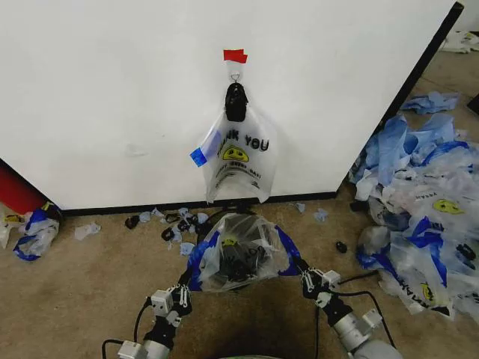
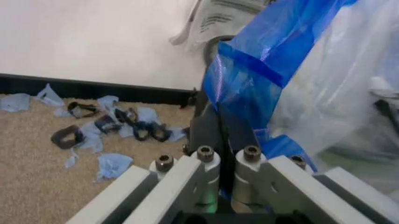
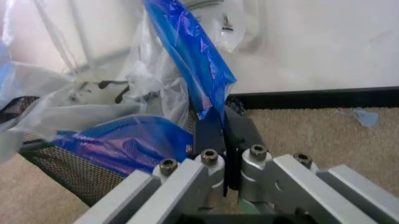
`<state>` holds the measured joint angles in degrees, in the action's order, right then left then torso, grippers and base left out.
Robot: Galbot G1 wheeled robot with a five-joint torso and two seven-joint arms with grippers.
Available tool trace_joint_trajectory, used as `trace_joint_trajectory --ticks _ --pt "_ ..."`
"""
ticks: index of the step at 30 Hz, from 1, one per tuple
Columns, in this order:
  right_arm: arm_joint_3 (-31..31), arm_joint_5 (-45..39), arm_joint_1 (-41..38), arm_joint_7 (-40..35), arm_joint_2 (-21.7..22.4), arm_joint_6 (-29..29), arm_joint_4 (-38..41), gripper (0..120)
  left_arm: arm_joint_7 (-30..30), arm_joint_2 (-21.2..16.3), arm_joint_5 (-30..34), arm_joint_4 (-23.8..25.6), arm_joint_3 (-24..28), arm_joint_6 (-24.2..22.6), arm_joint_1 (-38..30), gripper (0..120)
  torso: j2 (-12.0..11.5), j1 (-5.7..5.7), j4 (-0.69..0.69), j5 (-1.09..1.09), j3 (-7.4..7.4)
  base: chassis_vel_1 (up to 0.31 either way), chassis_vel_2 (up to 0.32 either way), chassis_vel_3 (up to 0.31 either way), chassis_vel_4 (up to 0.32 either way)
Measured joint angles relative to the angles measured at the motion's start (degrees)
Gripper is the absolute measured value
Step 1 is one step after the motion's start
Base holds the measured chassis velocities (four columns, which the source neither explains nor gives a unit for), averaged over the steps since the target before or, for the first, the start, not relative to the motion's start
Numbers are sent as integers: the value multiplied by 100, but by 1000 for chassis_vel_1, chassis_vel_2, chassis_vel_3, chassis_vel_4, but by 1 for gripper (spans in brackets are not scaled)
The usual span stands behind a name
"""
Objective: Pick up the garbage bag from the wall and place it over the trash bin.
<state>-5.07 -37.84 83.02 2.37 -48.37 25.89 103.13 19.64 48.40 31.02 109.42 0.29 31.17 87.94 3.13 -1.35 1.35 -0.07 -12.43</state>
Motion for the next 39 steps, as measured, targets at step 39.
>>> trace_joint_trajectory --ticks 39 --pt "589 -317 -1378 5 -450 17 -930 0 323 536 219 -1050 248 3 -1026 0 0 0 0 0 0 0 0 0 0"
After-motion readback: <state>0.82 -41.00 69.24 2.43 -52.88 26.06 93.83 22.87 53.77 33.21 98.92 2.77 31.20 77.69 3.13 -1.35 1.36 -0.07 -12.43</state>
